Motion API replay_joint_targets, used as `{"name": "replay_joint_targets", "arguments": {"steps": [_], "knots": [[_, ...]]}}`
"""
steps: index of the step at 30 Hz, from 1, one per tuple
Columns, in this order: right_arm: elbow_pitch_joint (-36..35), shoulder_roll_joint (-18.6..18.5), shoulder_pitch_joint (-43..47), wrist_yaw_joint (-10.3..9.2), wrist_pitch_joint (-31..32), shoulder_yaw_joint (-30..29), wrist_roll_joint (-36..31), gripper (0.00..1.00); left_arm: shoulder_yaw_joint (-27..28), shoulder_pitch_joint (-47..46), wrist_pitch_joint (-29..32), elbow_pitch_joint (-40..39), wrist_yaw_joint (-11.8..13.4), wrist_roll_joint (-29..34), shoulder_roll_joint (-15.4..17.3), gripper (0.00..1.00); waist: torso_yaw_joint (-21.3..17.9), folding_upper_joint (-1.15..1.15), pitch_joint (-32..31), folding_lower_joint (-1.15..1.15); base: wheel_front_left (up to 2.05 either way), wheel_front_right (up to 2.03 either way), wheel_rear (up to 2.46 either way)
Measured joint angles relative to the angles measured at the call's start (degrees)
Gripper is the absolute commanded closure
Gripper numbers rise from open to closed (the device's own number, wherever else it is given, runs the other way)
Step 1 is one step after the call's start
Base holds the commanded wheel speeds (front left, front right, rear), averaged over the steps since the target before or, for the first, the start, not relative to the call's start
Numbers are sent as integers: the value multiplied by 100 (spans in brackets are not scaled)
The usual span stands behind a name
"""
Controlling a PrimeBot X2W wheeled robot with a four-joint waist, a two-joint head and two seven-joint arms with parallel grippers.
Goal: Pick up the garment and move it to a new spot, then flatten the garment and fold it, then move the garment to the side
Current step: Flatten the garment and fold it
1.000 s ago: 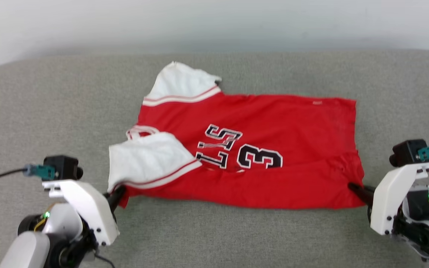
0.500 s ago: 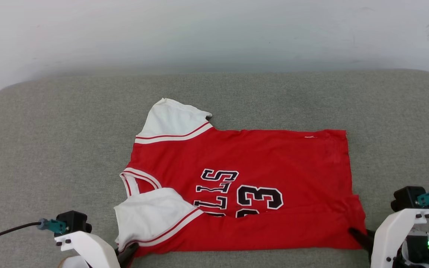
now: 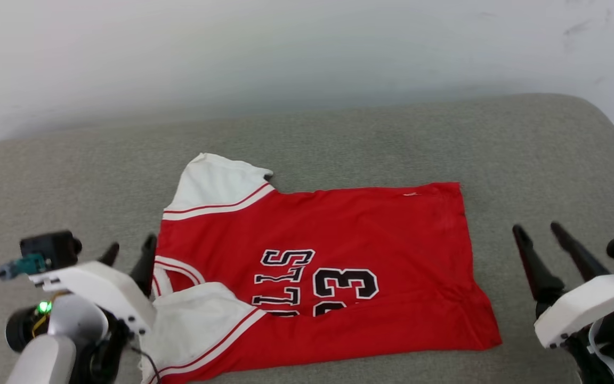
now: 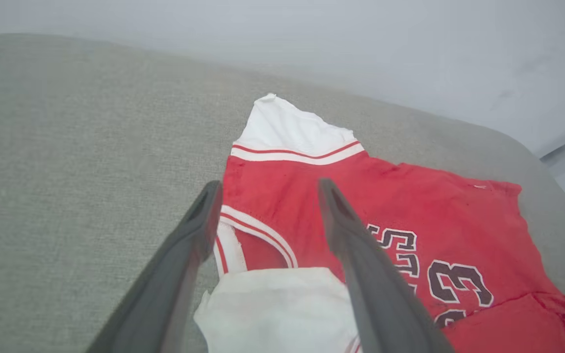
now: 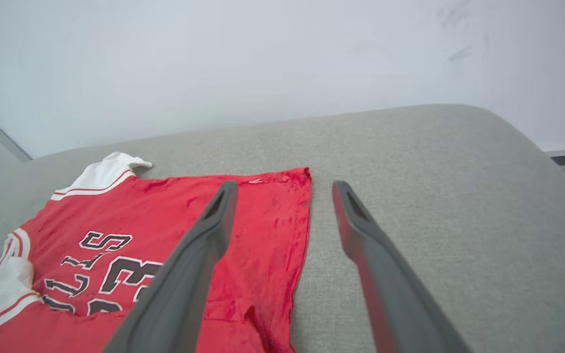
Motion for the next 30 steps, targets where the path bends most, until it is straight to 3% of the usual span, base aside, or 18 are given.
{"name": "replay_joint_targets", "arguments": {"steps": [7, 15, 16, 17, 22, 30], "knots": [[-490, 192, -358, 0, -597, -146, -427, 0, -104, -1108, -250, 415, -26, 220, -75, 0, -278, 0, 354, 0, 0, 0, 0], [-938, 304, -881, 0, -811, -169, -483, 0, -254, -2636, 482, 1087, -381, 202, 250, 0, -512, 0, 1134, 0, 0, 0, 0], [-1033, 333, -1010, 0, -857, -157, -460, 0, -324, -3028, 857, 1270, -516, 180, 410, 0, -583, 0, 1388, 1, 0, 0, 0], [-1033, 333, -1010, 0, -857, -157, -460, 0, -324, -3028, 857, 1270, -516, 180, 410, 0, -583, 0, 1388, 1, 0, 0, 0], [-1096, 390, -1183, 0, -927, -75, -430, 0, -438, -3919, 2014, 1699, -765, -12, 831, 0, -771, 0, 1997, 0, 0, 0, 0], [-979, 489, -1366, 0, -1112, 110, -234, 0, -528, -4714, 3475, 1967, -645, -13, 1519, 0, -1129, 0, 2771, 1, 0, 0, 0]]}}
